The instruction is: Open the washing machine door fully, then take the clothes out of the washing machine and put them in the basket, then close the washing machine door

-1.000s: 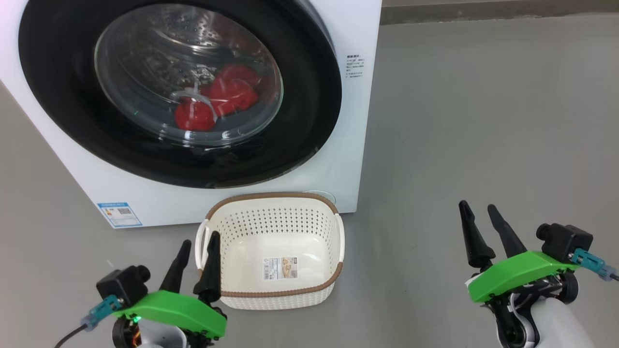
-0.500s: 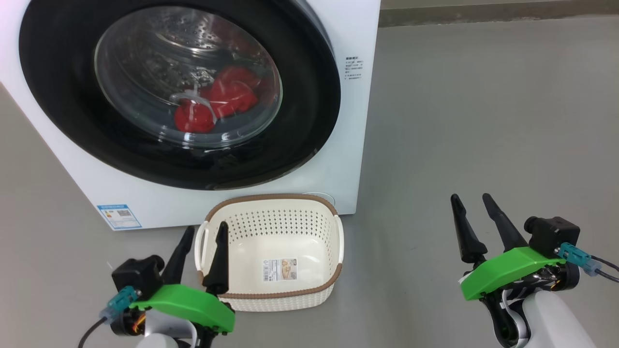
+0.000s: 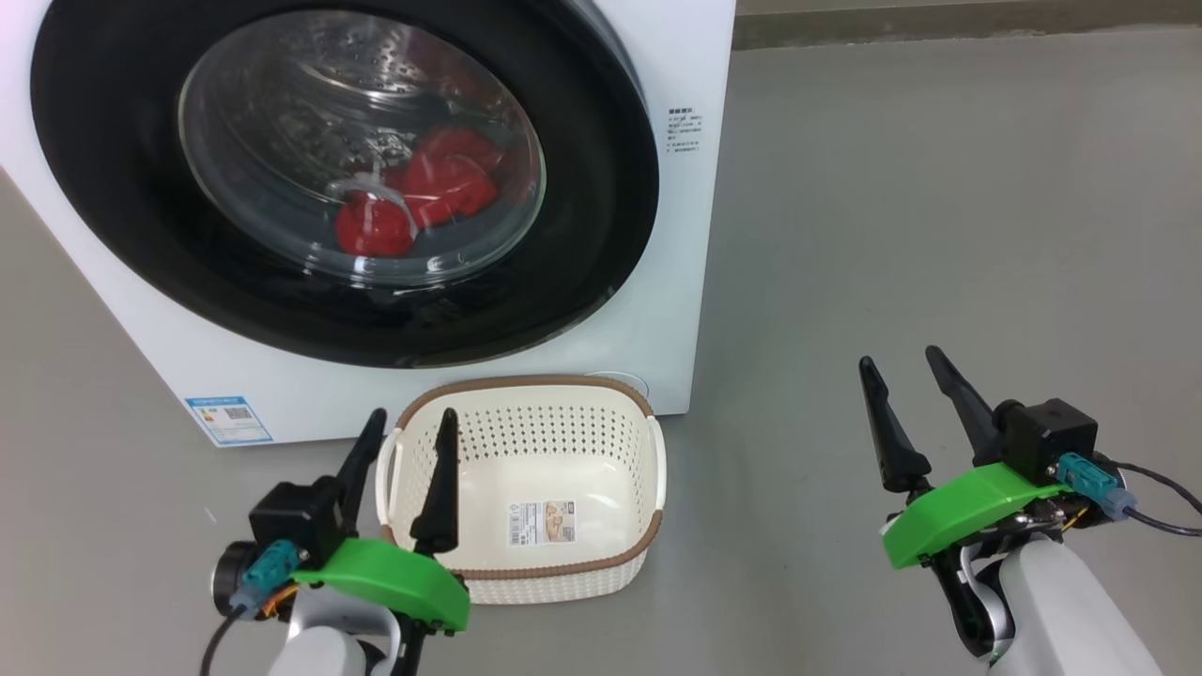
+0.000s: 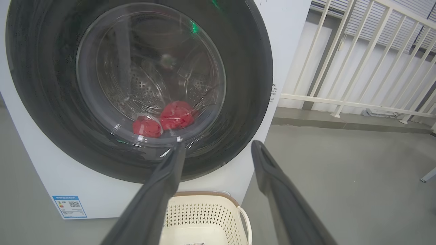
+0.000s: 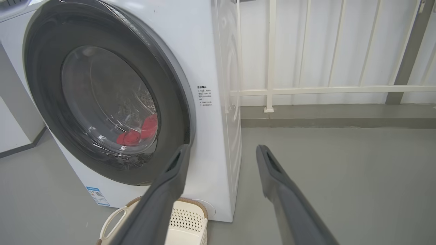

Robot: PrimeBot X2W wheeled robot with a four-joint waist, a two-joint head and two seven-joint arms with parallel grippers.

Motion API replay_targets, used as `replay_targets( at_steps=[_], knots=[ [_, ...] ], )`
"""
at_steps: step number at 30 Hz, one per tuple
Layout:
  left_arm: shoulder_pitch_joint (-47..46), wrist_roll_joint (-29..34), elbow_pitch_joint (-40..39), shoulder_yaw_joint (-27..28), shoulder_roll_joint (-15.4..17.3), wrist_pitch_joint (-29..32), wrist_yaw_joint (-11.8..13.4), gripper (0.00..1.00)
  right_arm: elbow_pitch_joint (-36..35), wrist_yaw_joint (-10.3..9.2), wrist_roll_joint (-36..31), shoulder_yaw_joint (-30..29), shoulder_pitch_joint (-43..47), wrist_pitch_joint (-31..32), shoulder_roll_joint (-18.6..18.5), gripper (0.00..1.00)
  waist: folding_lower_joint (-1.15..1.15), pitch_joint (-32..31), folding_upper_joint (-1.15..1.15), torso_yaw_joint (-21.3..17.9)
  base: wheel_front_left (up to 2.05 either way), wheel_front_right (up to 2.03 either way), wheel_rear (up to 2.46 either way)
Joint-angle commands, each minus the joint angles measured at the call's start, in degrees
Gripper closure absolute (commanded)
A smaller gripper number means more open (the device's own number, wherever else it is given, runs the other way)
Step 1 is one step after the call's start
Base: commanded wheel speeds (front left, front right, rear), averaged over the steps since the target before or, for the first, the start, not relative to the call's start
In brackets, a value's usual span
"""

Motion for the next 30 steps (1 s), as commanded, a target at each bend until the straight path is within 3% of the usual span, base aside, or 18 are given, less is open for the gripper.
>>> replay_targets(
  at_steps=[1, 8, 30],
  knots=[
    [-2.8, 2.1, -0.8, 1.2, 1.0, -1.1, 0.5, 0.00, -1.0, 0.03, -1.9, 1.5, -3.0, -1.0, -0.3, 0.00, 0.00, 0.1, 0.00, 0.0, 0.00, 0.00, 0.00],
    [-3.8, 5.5, -0.6, 1.0, 1.0, -2.1, 1.1, 0.00, -1.1, 0.03, -5.0, 2.3, -3.6, -2.1, -0.4, 0.00, 0.00, 0.3, 0.00, -0.3, 0.00, 0.00, 0.00],
    [-4.6, 3.1, -0.6, 0.2, 1.0, -2.1, 1.2, 0.00, -2.6, 0.03, -3.8, 1.0, -4.1, -2.1, -0.4, 0.00, 0.00, 2.1, 0.00, 0.2, 0.00, 0.00, 0.00]
  ],
)
